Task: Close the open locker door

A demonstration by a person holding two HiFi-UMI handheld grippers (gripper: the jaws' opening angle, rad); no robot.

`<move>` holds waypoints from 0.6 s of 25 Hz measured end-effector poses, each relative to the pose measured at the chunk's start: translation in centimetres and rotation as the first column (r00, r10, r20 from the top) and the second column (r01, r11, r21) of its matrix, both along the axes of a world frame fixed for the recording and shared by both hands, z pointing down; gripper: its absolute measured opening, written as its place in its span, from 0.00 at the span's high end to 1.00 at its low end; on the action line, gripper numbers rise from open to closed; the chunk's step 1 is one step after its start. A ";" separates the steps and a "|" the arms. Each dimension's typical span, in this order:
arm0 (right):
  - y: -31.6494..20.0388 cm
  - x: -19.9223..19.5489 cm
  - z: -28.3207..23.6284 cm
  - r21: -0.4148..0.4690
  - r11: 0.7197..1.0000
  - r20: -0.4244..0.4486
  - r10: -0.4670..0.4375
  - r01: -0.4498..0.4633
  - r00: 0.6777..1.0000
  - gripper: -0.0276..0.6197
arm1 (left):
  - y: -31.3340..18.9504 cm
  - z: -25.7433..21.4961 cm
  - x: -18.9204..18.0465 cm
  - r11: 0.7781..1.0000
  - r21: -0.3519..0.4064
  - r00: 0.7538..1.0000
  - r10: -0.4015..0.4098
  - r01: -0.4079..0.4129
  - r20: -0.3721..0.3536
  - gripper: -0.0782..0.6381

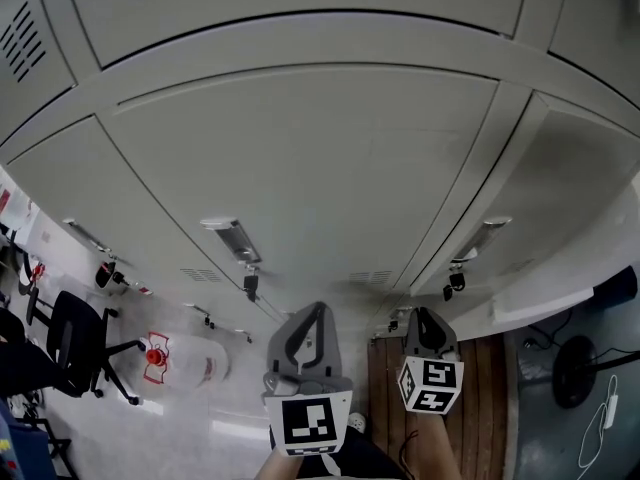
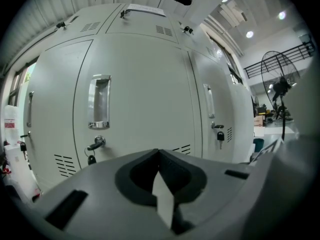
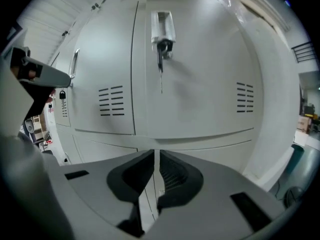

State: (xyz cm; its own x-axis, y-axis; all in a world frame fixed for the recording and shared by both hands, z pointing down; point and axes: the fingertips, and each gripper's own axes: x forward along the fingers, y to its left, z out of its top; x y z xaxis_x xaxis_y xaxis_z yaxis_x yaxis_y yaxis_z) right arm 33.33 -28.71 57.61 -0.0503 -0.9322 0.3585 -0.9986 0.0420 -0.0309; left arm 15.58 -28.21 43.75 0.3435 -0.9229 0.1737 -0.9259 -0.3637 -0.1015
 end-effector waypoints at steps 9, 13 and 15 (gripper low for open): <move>3.6 0.3 -9.8 0.186 0.982 0.001 0.037 -0.036 0.999 0.89 | 1.3 -3.1 0.4 0.998 0.055 0.999 0.032 -0.030 -0.038 0.89; 4.6 0.5 -13.5 0.254 0.966 -0.020 0.050 -0.043 0.999 0.89 | 2.0 -4.7 0.8 0.995 0.085 0.997 0.053 -0.048 -0.051 0.89; 4.9 0.5 -15.2 0.284 0.958 -0.031 0.053 -0.042 0.998 0.89 | 2.3 -5.7 0.9 0.993 0.102 0.996 0.062 -0.055 -0.059 0.89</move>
